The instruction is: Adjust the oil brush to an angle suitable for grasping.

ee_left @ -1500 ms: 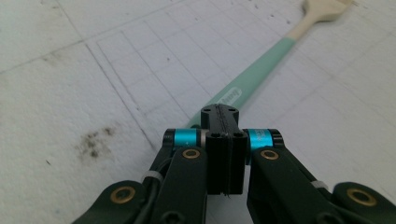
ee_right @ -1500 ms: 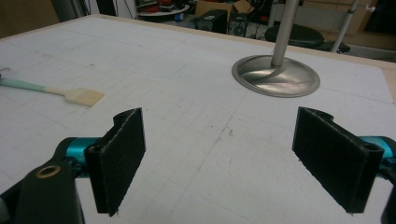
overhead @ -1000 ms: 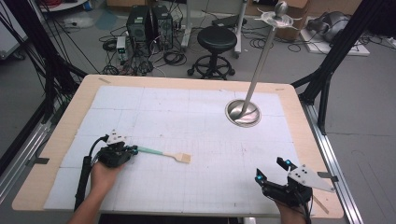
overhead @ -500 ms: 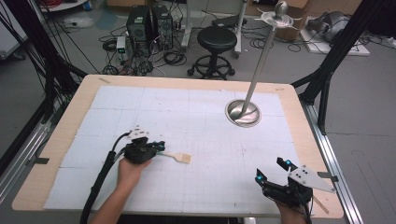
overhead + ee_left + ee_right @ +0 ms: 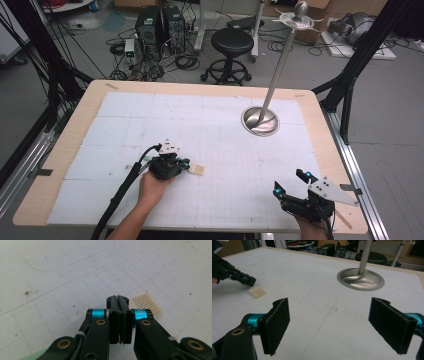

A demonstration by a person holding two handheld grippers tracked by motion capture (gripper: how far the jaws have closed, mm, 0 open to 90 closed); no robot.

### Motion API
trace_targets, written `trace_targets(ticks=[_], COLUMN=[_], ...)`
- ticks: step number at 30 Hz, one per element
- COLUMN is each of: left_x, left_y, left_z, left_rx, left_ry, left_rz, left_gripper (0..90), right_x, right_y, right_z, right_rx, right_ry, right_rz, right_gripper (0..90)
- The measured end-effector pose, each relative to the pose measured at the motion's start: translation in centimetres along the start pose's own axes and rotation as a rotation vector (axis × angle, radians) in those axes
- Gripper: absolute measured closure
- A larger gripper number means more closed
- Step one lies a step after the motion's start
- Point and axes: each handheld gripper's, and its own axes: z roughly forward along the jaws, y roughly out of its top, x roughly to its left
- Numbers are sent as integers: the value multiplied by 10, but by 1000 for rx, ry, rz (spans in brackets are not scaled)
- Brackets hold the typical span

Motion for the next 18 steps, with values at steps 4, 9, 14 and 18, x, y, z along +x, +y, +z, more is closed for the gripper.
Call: trace_targets(ticks=[4, 9, 14, 18], left_x=[-2, -3, 3, 14], left_y=[-2, -10, -3, 0], left_z=[-3, -11, -18, -9], left_rx=[42, 39, -60, -56], left_ry=[-21, -20, 1, 27], left_rz=[28, 47, -18, -73], left_gripper=[880, 886, 888, 888], right_x=[0, 0, 1, 1], right_y=[0, -1, 0, 0], right_z=[1, 1, 1, 2], right_rx=[-1, 1, 7, 8], right_ry=[0, 2, 3, 8], right_rz=[-2, -3, 0, -6], right_gripper=[165, 165, 166, 166])
